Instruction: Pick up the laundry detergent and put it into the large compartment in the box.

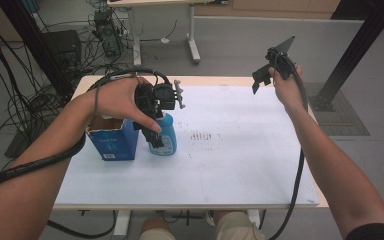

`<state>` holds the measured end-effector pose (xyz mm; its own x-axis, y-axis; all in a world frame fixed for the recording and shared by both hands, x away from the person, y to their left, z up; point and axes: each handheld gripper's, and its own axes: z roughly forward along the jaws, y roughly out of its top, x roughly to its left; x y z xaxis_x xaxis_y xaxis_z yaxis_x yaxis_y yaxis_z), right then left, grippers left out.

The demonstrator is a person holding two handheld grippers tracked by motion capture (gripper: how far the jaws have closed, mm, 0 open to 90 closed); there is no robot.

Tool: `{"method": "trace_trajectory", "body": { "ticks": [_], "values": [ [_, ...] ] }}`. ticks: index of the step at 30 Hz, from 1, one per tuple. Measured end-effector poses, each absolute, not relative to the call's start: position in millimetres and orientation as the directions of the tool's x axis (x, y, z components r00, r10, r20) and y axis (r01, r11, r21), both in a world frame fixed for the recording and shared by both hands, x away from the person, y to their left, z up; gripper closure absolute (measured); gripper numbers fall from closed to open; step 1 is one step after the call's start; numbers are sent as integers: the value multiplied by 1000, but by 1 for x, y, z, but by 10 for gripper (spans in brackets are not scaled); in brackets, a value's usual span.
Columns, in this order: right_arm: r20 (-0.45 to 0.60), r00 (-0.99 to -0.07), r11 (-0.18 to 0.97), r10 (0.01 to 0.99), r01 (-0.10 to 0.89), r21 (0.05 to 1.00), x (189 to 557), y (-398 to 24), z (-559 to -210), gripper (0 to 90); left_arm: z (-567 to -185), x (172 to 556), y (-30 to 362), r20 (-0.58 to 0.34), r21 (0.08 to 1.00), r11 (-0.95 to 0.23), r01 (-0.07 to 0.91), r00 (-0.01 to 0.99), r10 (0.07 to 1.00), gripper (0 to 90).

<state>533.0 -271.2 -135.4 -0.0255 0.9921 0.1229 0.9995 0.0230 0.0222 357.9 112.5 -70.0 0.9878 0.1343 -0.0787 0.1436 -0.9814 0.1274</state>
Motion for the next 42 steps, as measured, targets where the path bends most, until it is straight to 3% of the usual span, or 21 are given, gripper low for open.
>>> {"method": "trace_trajectory", "body": {
  "ticks": [42],
  "values": [
    [122, -23, 20, 992, 999, 27, 527, -275, -131, 45, -60, 368, 113, -20, 130, -980, 153, 988, 152, 72]
  ]
}}
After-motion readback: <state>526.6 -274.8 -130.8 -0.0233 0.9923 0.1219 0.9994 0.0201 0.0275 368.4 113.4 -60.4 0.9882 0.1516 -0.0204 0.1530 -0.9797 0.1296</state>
